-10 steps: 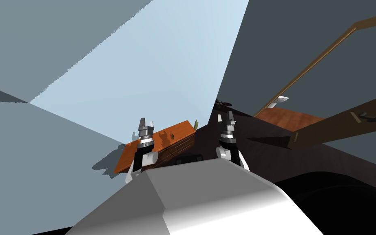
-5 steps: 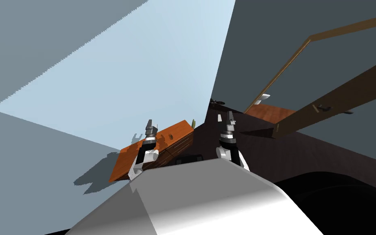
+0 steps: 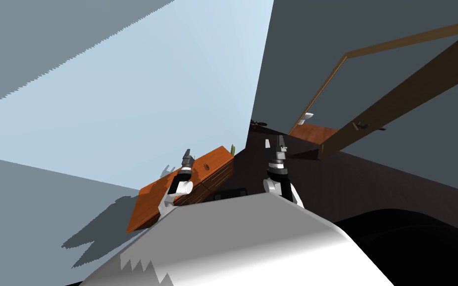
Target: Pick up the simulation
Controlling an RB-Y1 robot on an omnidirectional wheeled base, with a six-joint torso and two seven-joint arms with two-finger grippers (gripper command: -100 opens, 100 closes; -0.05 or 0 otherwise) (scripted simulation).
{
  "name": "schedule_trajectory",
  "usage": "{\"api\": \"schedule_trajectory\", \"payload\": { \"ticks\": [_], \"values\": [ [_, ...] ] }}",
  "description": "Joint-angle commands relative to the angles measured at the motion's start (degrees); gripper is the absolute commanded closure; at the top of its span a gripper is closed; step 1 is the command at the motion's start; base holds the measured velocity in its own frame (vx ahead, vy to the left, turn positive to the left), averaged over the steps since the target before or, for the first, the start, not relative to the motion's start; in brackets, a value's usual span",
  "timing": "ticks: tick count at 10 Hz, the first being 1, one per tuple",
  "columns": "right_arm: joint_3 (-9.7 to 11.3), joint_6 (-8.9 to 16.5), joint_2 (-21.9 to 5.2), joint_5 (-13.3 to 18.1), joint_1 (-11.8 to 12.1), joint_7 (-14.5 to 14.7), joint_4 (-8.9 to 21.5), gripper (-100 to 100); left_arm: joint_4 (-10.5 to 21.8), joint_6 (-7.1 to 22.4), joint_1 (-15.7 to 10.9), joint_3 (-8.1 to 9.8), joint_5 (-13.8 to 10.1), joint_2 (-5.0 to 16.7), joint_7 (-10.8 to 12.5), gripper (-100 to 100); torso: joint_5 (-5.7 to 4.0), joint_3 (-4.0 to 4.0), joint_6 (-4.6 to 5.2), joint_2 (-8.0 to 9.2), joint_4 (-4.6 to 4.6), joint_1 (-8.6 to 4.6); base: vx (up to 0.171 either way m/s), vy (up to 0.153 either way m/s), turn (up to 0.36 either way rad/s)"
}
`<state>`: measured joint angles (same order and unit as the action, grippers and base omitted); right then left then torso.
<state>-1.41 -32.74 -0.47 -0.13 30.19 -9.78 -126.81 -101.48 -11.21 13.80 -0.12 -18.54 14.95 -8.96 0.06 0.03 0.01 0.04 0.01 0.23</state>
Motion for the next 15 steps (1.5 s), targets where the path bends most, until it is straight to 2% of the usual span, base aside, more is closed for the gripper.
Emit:
{"api": "schedule_trajectory", "payload": {
  "ticks": [1,2,3,4,5,6,7,8,9,10,11,12,13,14,15],
  "values": [
    [0.0,0.0,0.0,0.0,0.0,0.0,0.0,0,1.09,2.03,-0.41,-0.11,-0.53,0.29,-0.38,-100,0.0,0.0,0.0,0.0,0.0,0.0,-0.024,0.037,-0.111],
    [0.0,0.0,0.0,0.0,0.01,0.0,0.0,0,3.59,4.24,-1.7,-0.41,-1.72,1.42,-0.76,-100,-0.01,-0.01,-0.04,-0.03,0.0,-0.04,-0.026,0.034,-0.254],
    [0.0,0.0,0.0,0.0,0.0,0.0,0.0,0,4.07,4.48,-1.7,-0.41,-1.72,1.42,-0.76,-100,-0.01,-0.01,0.01,-0.03,0.0,-0.05,-0.021,0.042,-0.104],
    [-0.01,0.0,0.0,0.0,0.01,0.0,0.0,0,5.73,6.99,-3.02,-0.73,-2.92,2.56,-1.18,-100,-0.01,-0.02,-0.05,-0.05,-0.01,-0.03,-0.02,0.047,-0.252],
    [0.0,0.0,0.0,0.0,0.0,0.0,0.0,0,7.14,6.99,-3.02,-0.73,-2.92,2.56,-1.18,-100,-0.01,-0.03,0.01,-0.06,-0.01,-0.01,-0.018,0.045,-0.105],
    [-0.01,0.0,0.0,0.0,0.01,0.0,0.0,0,8.77,9.56,-4.34,-1.08,-4.12,3.69,-1.64,-100,0.0,-0.04,-0.06,-0.07,-0.01,0.0,-0.025,0.04,-0.206],
    [0.0,0.0,0.0,0.0,0.0,0.0,0.0,0,10.28,9.56,-4.34,-1.08,-4.12,3.69,-1.64,-100,0.0,-0.03,0.0,-0.06,-0.01,-0.01,-0.029,0.039,-0.125],
    [-0.01,0.0,0.0,0.0,0.01,0.0,0.0,0,12.3,11.67,-5.68,-1.45,-5.3,4.79,-2.13,-100,-0.01,-0.02,-0.06,-0.04,-0.01,-0.02,-0.026,0.038,-0.214],
    [0.0,0.0,0.0,0.0,0.0,0.0,0.0,0,13.47,12.15,-5.68,-1.45,-5.3,4.79,-2.13,-100,-0.01,-0.03,-0.01,-0.06,-0.01,-0.02,-0.02,0.037,-0.124],
    [-0.01,0.0,0.0,0.0,0.01,0.0,0.0,0,15.13,14.65,-7.01,-1.85,-6.48,5.84,-2.67,-100,-0.01,-0.03,-0.06,-0.06,-0.01,-0.04,-0.02,0.044,-0.263],
    [0.0,0.0,0.0,0.0,0.0,0.0,0.0,0,16.52,14.76,-7.01,-1.85,-6.48,5.84,-2.67,-100,-0.01,-0.04,-0.01,-0.07,-0.01,-0.01,-0.017,0.04,-0.127],
    [-0.01,0.0,0.0,0.0,0.02,0.0,0.0,0,19.59,16.39,-8.33,-2.27,-7.63,6.85,-3.23,-100,0.0,-0.05,-0.06,-0.1,-0.02,-0.02,-0.019,0.039,-0.195],
    [0.0,0.0,0.0,0.0,0.01,0.0,0.0,0,19.93,17.38,-8.33,-2.27,-7.63,6.85,-3.23,-100,-0.01,-0.05,-0.03,-0.1,-0.02,-0.01,-0.015,0.034,-0.137],
    [-0.01,0.0,0.0,0.0,0.02,0.0,0.0,0,22.14,19.2,-9.64,-2.7,-8.75,7.81,-3.83,-100,-0.01,-0.05,-0.06,-0.09,-0.02,-0.05,-0.013,0.032,-0.271],
    [0.0,0.0,0.0,0.0,0.01,0.0,0.0,0,23.16,19.99,-9.64,-2.7,-8.75,7.81,-3.83,-100,-0.01,-0.06,-0.01,-0.12,-0.02,-0.05,-0.015,0.034,-0.123]
  ]
}}
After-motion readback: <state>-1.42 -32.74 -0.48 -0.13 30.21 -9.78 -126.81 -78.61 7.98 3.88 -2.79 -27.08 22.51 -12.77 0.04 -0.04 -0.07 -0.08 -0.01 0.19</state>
